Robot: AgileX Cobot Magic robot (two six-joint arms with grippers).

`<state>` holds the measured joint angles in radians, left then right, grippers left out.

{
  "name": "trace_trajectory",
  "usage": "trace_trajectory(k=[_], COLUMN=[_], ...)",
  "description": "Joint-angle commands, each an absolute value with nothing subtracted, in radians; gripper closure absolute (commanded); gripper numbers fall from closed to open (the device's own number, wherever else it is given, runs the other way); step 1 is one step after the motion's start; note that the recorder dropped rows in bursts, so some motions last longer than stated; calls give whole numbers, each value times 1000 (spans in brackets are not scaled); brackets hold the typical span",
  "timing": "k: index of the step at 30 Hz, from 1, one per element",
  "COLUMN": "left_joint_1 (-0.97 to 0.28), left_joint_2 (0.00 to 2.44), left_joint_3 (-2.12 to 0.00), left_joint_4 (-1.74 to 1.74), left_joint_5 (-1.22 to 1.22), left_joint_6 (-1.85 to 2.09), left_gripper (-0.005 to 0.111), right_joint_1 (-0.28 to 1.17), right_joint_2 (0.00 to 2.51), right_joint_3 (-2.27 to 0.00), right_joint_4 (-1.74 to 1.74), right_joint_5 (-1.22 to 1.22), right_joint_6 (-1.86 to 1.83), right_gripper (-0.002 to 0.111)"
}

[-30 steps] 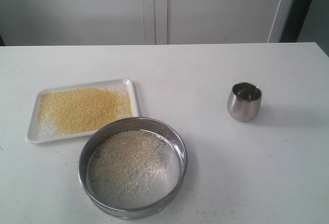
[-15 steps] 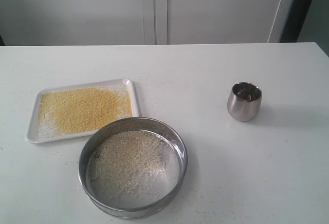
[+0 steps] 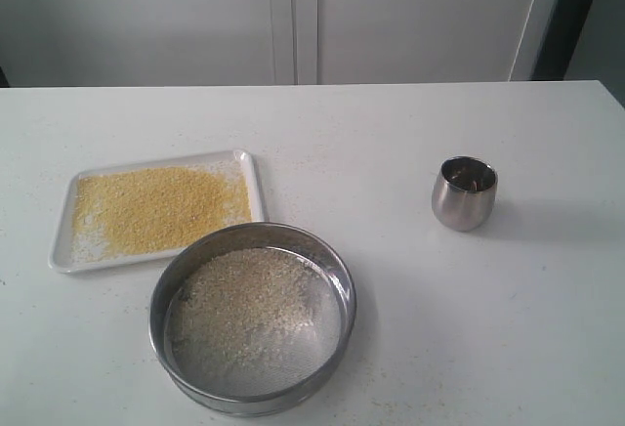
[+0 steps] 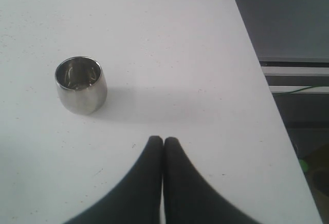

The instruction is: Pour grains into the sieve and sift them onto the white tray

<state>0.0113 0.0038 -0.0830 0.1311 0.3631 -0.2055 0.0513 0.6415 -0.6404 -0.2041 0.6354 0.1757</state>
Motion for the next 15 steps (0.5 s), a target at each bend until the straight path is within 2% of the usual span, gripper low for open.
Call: trace_trajectory(k=[1, 15], left_joint_1=[15, 15], left_joint_2=[0, 0], left_joint_3=[-69, -31], left_joint_4=[134, 30], left_joint_5=[350, 359], left_joint_6=[-206, -53], left_gripper=[107, 107], right_joint_1=[46, 46], right_joint_2=[640, 640], right_joint_3=[-637, -637], right_joint_4=[-203, -203], right_joint_5=[626, 629], right_joint_6=[181, 181], right_gripper=[108, 108])
